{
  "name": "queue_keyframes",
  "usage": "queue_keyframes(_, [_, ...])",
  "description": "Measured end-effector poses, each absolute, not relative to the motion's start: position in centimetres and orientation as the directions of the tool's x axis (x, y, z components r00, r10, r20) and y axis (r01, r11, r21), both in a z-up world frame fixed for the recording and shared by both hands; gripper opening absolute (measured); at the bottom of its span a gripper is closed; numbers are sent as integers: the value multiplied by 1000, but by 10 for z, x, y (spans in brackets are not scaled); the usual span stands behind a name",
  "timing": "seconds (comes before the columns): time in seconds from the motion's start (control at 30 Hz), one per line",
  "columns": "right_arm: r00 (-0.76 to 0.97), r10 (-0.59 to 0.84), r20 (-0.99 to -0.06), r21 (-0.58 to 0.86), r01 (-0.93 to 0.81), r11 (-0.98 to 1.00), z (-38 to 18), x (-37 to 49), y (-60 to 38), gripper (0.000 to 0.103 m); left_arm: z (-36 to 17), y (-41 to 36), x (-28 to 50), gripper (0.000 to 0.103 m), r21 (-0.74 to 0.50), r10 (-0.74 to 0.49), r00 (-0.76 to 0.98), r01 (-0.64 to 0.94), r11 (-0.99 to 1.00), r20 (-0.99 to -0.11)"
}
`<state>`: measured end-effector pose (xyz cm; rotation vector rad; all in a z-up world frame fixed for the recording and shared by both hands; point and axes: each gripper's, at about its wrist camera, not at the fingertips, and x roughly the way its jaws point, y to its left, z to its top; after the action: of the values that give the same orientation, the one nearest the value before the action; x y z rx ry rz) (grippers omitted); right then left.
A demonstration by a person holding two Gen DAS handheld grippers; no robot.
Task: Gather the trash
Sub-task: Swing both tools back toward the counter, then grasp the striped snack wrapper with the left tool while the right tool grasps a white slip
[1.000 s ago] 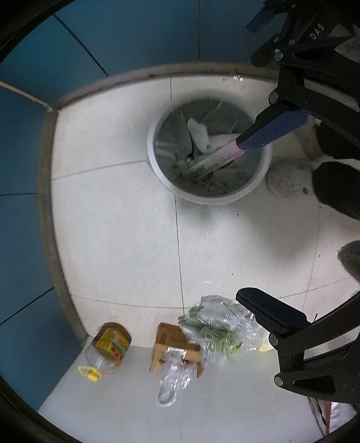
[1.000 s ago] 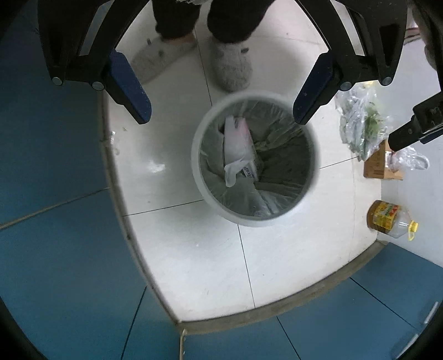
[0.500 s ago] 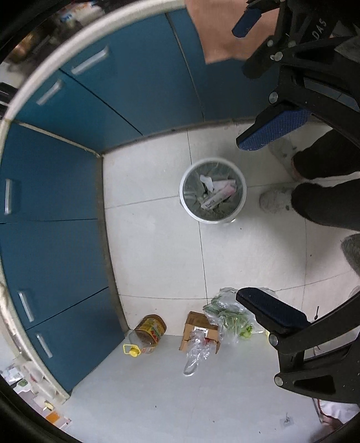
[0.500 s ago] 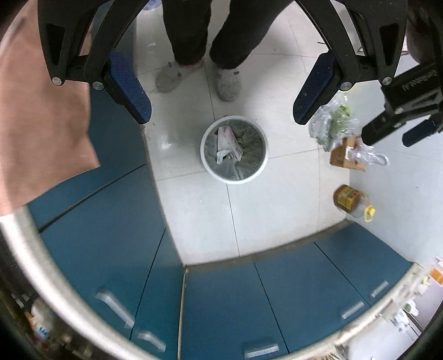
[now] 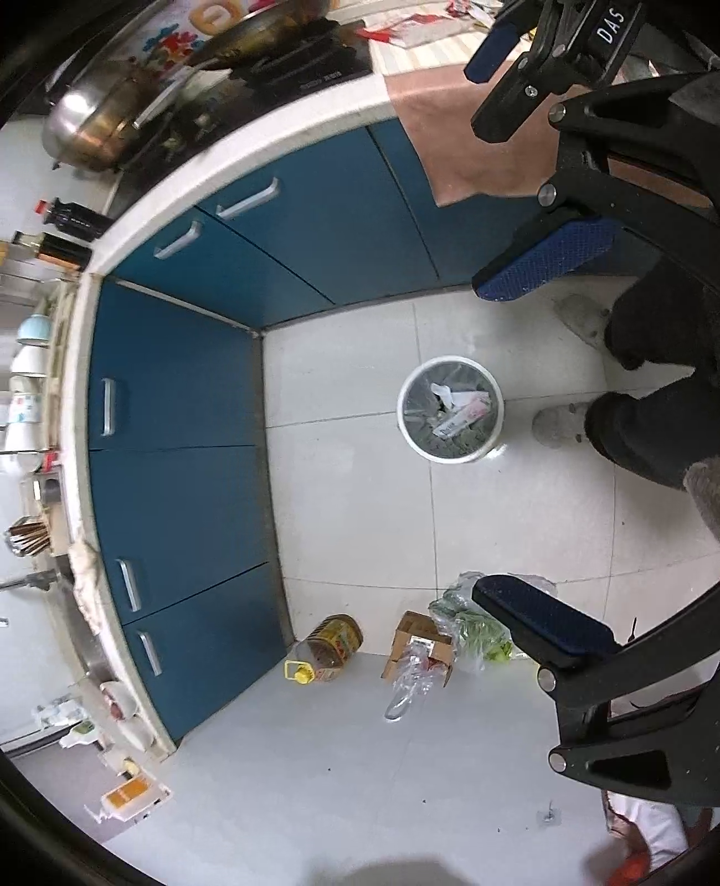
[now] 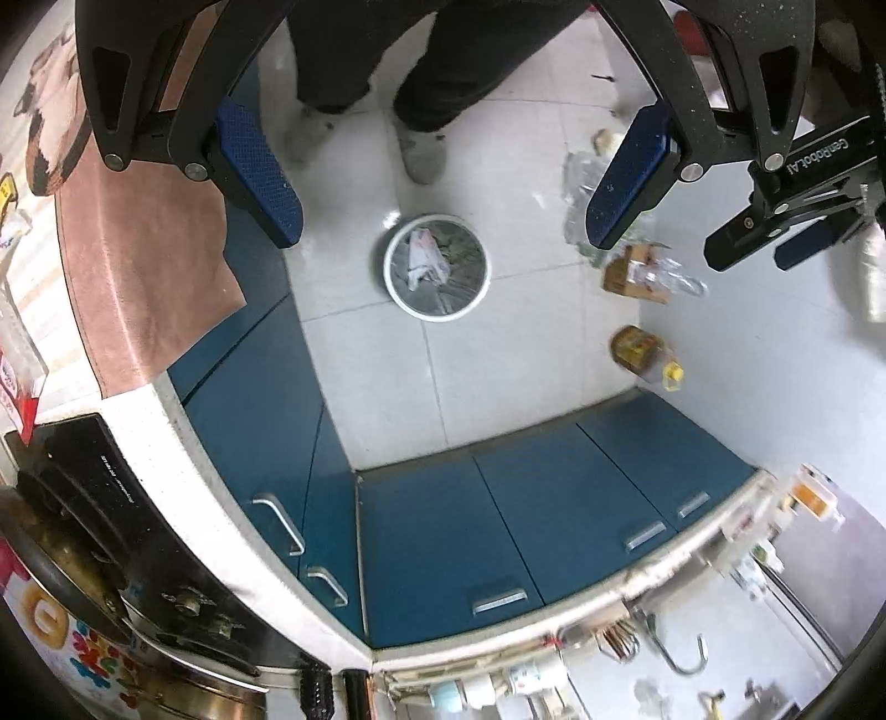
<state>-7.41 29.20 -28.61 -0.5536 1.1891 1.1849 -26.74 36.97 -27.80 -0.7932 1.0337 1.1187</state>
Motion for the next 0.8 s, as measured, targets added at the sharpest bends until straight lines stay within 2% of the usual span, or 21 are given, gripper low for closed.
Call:
queue_keyframes(0.2, [-95, 518, -850, 341, -849, 404, -254, -4, 249, 103, -237, 353, -204, 103, 25, 421, 118, -947, 321, -899])
queue_keyframes(0.4, [51, 552, -832, 338, -743, 579, -234, 118, 163, 103, -211, 322, -70, 103, 31, 454, 220, -875, 483, -863])
queue_keyframes(0.5, [150, 486, -861, 285, -650, 705, -240, 192, 105, 103, -216, 293, 18, 103, 37, 405, 275, -788, 614, -872])
queue_keyframes(0.63, [239, 338, -911, 196, -470, 861, -269, 295, 13, 103, -242, 239, 140, 103, 10, 270, 313, -637, 771, -911])
queue_keyframes(0.7, [241, 267, -933, 162, -382, 910, -289, 338, -22, 103, -265, 210, 194, 103, -16, 191, 306, -563, 826, -933])
queue_keyframes(0.8, [187, 247, -951, 193, -265, 945, -323, 388, -71, 103, -297, 176, 255, 103, -63, 82, 279, -474, 878, -957])
